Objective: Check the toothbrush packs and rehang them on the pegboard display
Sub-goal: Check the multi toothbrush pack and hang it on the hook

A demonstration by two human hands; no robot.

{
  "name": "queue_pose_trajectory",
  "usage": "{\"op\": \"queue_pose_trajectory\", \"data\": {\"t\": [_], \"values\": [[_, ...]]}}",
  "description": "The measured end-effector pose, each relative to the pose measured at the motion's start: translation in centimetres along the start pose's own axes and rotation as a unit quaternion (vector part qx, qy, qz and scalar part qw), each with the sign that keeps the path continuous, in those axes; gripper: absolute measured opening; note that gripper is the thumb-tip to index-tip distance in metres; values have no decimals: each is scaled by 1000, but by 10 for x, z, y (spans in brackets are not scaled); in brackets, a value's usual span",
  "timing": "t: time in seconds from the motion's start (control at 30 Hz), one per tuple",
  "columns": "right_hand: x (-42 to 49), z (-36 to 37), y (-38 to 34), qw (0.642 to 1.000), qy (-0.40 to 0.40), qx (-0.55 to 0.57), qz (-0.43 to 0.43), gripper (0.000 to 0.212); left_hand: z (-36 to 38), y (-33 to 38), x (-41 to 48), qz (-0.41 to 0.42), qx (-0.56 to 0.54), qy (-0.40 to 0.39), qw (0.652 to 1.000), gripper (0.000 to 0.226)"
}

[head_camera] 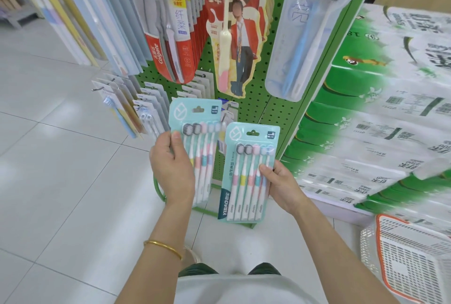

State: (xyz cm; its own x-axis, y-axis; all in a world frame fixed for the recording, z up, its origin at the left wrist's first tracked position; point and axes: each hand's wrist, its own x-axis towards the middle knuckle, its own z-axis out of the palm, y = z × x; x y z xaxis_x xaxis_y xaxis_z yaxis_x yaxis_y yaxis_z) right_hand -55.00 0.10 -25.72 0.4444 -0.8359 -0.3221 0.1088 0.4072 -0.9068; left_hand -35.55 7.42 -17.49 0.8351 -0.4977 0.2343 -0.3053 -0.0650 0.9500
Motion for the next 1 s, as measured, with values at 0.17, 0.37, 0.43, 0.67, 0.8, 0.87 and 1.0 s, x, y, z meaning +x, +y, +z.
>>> {"op": "queue_pose_trajectory", "data": {"t": [0.17, 0.37, 0.43, 0.67, 0.8, 0.87, 1.0], "values": [[10, -3, 4, 998, 36, -42, -8, 17, -7, 0, 3, 8, 13, 21, 1000, 19], [25, -6, 2, 985, 144, -94, -32, 5, -13, 5, 3, -11, -2, 18, 1000, 20], [33, -8, -3, 977, 174, -116, -35, 6, -12, 7, -1, -17, -9, 0, 1000, 22], [65, -13, -31, 957, 239, -165, -17, 11, -4, 3, -21, -54, -21, -76, 995, 26], [75, -18, -39, 944, 246, -218, 2, 25, 3, 1, -26, -89, -40, -100, 990, 26], [76, -19, -42, 940, 247, -237, 12, 32, 6, 3, -29, -107, -52, -109, 987, 26], [69, -23, -46, 931, 268, -247, 28, 43, 16, 6, -33, -120, -72, -132, 981, 28]]}}
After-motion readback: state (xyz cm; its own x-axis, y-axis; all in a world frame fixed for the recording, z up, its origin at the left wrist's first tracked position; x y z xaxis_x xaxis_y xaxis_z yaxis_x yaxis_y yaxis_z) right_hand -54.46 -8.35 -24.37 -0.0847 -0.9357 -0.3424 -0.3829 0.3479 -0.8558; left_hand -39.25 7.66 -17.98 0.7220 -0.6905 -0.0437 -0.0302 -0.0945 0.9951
